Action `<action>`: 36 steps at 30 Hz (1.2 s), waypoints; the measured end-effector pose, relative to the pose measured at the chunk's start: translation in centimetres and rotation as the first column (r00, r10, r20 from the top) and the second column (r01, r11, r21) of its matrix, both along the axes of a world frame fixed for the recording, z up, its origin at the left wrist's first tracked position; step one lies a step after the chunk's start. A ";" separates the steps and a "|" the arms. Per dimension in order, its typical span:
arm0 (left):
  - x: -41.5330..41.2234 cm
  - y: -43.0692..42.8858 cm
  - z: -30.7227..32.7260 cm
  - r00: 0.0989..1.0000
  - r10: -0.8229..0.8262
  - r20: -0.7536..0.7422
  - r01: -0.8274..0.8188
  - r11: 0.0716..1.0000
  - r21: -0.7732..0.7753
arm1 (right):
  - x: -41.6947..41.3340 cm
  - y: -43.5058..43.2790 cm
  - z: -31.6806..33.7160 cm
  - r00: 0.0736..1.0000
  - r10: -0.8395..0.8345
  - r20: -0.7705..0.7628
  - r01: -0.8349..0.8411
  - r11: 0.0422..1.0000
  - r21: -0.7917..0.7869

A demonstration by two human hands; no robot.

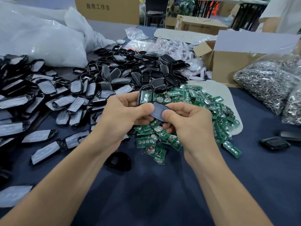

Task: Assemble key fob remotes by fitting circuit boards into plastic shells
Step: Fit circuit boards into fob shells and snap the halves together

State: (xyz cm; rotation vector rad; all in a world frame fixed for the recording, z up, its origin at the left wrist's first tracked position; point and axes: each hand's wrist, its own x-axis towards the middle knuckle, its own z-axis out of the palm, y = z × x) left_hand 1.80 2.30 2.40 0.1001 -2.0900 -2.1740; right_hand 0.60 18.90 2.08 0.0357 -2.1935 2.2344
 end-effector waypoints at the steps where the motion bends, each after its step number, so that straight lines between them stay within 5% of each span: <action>1: 0.0 0.0 0.0 1.000 -0.003 0.000 0.003 1.000 -0.002 | 0.0 -0.1 0.0 1.000 -0.017 0.004 0.017 1.000 -0.010; 14: -0.1 -0.1 -0.3 0.992 0.077 -0.102 -0.090 0.988 -0.124 | 0.0 0.3 0.1 0.965 0.220 0.144 -0.221 0.975 -0.009; 19: 0.1 -0.8 0.1 0.996 -0.091 -0.005 0.091 0.996 -0.004 | -0.2 1.0 0.6 0.814 0.478 0.329 -0.347 0.855 -0.385; 22: 0.1 -1.0 0.1 0.992 -0.117 0.047 0.117 0.993 0.001 | -0.3 1.2 0.6 0.735 0.594 0.328 -0.413 0.775 -0.478; 27: -0.3 -1.0 0.2 0.987 -0.098 0.124 0.091 0.994 0.061 | -0.5 1.2 0.6 0.673 0.653 0.348 -0.340 0.691 -0.638; 30: -0.6 -1.0 0.2 0.978 -0.058 0.202 0.011 0.974 0.225 | -0.5 1.3 0.7 0.679 0.659 0.324 -0.253 0.624 -0.739; 33: -0.5 -1.1 0.1 0.972 -0.066 0.227 0.013 0.974 0.226 | -0.6 1.5 0.7 0.702 0.647 0.298 -0.177 0.564 -0.807; 36: -0.4 -0.9 0.0 0.974 -0.022 0.223 -0.028 0.975 0.220 | -0.7 1.6 0.4 0.725 0.609 0.320 -0.160 0.602 -0.782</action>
